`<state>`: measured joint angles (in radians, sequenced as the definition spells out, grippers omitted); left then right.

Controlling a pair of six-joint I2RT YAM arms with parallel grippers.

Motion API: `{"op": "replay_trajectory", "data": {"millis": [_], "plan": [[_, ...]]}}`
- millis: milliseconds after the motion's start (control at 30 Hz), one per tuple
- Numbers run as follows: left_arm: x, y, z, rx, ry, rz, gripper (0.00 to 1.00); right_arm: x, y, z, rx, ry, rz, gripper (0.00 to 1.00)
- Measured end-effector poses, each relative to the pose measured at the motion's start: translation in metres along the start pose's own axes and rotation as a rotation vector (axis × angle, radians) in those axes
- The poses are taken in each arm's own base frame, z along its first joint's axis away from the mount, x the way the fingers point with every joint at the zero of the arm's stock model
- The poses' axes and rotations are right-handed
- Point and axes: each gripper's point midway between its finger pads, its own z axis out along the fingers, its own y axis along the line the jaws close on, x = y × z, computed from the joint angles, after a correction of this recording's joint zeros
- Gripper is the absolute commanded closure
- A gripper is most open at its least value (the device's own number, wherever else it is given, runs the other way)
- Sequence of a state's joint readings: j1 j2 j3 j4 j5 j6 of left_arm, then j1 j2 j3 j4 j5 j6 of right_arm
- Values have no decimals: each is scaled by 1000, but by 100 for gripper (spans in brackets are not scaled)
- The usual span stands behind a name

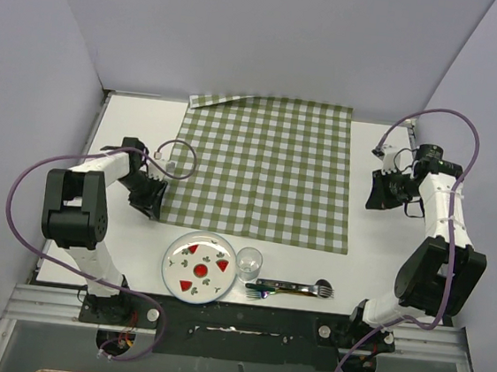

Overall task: Set the dinner table for one person
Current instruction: Flatten out the napkin at the center of the board.

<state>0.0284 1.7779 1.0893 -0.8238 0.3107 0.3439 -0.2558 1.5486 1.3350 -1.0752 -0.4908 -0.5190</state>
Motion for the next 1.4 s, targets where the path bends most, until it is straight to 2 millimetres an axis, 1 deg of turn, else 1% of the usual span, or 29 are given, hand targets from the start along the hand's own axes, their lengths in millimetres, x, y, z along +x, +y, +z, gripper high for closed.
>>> {"op": "replay_trajectory", "data": {"millis": [167,300,700,867,1167,1233,1400], "plan": [[0,1,1,-4,4,3,84,0,0,0,-1,1,1,100],[2,2,2,-8,8,4,100,1,1,0,-2,2,1,100],[5,2,2,-14,8,11,100,8,2,1,-4,10,7,100],[13,1,-2,-23,13,30,100,22,5,2,-9,22,15,100],[24,-2,-16,-45,29,69,100,61,20,21,-68,99,57,100],[28,-4,-19,-45,35,78,100,65,22,22,-77,109,58,98],[36,-6,-19,-42,59,84,100,66,21,22,-76,113,51,93]]}}
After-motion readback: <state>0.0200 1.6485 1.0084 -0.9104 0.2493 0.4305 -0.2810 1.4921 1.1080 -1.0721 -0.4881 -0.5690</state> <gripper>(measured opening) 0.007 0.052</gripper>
